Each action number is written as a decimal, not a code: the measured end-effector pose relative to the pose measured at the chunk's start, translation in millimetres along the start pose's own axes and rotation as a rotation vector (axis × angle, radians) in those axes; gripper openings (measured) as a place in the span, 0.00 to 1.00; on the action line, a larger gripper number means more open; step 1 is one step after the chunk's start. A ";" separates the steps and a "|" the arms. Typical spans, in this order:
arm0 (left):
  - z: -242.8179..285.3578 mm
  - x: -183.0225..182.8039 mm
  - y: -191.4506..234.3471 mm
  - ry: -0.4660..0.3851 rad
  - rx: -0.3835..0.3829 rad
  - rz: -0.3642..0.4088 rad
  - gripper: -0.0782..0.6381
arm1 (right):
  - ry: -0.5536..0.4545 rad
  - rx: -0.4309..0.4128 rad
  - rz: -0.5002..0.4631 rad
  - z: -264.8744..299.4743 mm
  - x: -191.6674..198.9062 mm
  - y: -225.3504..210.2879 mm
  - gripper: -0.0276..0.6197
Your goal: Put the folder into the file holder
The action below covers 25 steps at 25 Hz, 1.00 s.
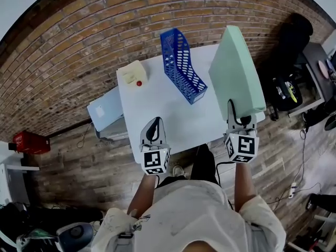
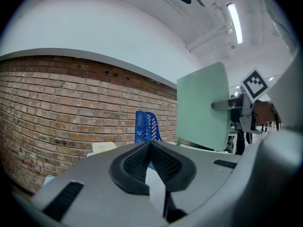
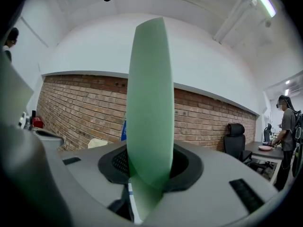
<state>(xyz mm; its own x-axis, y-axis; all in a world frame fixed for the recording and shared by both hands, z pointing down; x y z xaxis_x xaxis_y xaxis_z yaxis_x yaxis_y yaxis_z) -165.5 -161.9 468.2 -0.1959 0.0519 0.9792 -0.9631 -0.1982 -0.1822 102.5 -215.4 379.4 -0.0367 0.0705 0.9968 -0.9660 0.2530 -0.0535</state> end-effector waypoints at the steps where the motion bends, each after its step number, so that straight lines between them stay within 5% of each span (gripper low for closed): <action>1: 1.3 -0.3 1.3 -0.002 -0.005 0.000 0.13 | -0.016 -0.005 0.002 2.4 -6.0 0.2 0.27; 15: 36.8 -12.3 7.6 -0.010 -0.077 0.004 0.13 | -0.264 -0.198 -0.002 37.9 -107.5 26.6 0.27; 25: 57.4 -15.7 19.9 0.011 -0.143 0.008 0.13 | -0.299 -0.331 0.033 74.8 -121.2 51.7 0.27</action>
<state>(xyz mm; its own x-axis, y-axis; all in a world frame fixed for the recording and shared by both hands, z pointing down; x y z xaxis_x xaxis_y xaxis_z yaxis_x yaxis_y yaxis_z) -171.0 -222.8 454.3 -0.2051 0.0618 0.9768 -0.9778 -0.0570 -0.2017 37.8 -283.0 260.2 -0.1854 -0.1859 0.9649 -0.8311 0.5536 -0.0530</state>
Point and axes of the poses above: the fingertips, and each gripper's own axes: z forward along the fingers, y to its left, x out of its underside, the point moved 2 cm from there along -z, backward along the fingers, and after that the axes turned 12 degrees about z, right-handed, at the moved point
